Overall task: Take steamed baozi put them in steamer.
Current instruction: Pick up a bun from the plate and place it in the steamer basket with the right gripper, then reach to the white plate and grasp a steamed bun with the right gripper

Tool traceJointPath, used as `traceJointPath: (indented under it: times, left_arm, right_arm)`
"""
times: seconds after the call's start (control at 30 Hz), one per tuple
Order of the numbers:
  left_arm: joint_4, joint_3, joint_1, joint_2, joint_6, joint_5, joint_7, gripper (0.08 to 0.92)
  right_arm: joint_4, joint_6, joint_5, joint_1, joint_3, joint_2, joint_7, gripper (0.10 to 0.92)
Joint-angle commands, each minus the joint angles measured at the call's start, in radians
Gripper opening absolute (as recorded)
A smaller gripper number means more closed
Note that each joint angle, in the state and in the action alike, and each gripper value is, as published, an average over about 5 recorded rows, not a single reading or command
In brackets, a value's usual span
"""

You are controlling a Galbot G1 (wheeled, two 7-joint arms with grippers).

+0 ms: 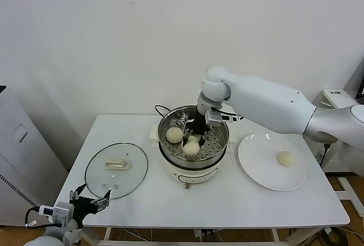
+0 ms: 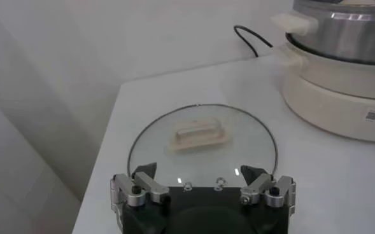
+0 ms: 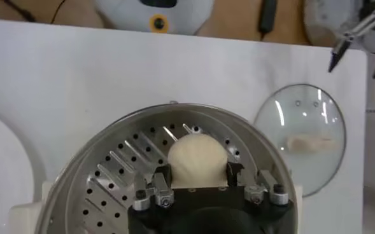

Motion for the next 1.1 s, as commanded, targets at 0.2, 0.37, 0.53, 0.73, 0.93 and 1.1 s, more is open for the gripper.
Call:
traceJointPath:
  times: [0.2, 0.37, 0.53, 0.73, 0.93, 1.1]
  left_arm:
    - [-0.006, 0.002, 0.000, 0.003, -0.002, 0.004, 0.001, 0.823]
    - [-0.003, 0.004, -0.001, 0.004, -0.005, 0.004, 0.002, 0.823]
    - [-0.003, 0.003, -0.001, 0.006, -0.008, 0.004, 0.003, 0.823]
    - [-0.001, 0.003, -0.001, 0.007, -0.010, 0.004, 0.004, 0.823]
    - [0.001, -0.002, 0.001, 0.018, -0.012, 0.004, 0.004, 0.823]
    - [0.002, -0.008, 0.002, 0.025, -0.012, 0.000, 0.003, 0.823]
  right_arm:
    - [0.020, 0.049, -0.108, -0.081, 0.018, 0.007, 0.018, 0.527]
    - [0.002, 0.049, -0.131, -0.091, 0.031, 0.014, 0.023, 0.554]
    - [0.003, 0.049, -0.136, -0.084, 0.030, 0.007, 0.023, 0.676]
    - [-0.031, 0.039, -0.119, -0.064, 0.084, 0.002, 0.037, 0.810]
    - [-0.164, -0.108, 0.014, 0.012, 0.181, -0.025, 0.024, 0.822]
    - [-0.297, -0.307, 0.154, 0.086, 0.160, -0.105, -0.024, 0.823]
